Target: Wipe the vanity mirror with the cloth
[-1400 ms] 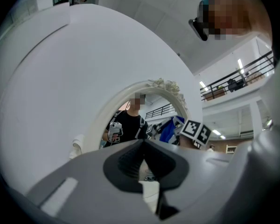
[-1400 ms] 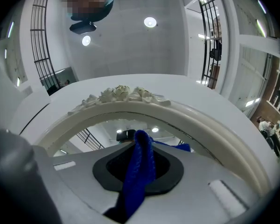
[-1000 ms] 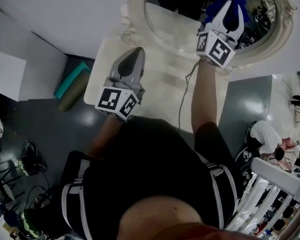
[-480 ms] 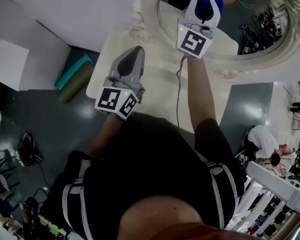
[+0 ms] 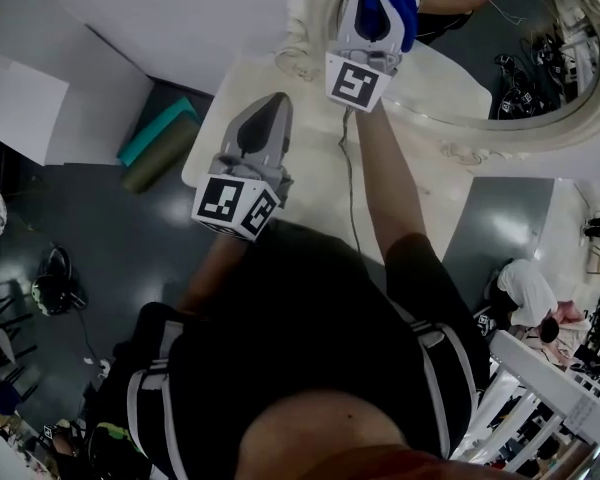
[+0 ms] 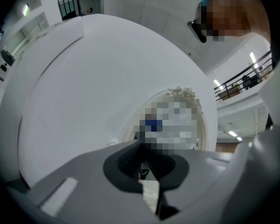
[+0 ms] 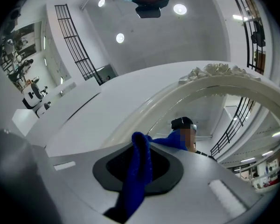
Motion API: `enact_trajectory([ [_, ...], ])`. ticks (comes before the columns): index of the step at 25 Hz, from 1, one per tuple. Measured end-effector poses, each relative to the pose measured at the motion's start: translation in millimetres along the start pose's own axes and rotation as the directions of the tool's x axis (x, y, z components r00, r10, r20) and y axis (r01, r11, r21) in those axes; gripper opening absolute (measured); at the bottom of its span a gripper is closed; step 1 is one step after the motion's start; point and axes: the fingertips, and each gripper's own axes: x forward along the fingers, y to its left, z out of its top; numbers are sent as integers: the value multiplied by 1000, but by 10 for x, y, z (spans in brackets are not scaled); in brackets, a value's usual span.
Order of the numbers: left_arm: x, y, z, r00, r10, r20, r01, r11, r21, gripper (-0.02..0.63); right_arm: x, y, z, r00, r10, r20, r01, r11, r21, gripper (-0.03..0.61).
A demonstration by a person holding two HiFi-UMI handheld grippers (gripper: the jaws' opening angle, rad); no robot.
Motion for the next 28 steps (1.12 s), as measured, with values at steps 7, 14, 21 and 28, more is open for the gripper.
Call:
enact_trajectory([
  [7, -87, 140, 1, 999, 40, -14, -40, 999, 6, 9, -11, 90, -80, 999, -24, 22, 21, 990, 142, 36],
  [14, -180, 149, -28, 998, 64, -21, -64, 998, 18, 9, -81, 93, -157, 998, -36, 59, 10, 922, 386, 35],
  [21, -287, 85, -40, 998, 54, -38, -53, 998, 28, 9, -120, 119, -224, 996, 2, 87, -51, 830, 556, 34],
  [28, -289, -105, -25, 999, 11, -38, -10, 999, 32, 9, -324, -95, 32, 993, 26, 118, -89, 818, 569, 37],
])
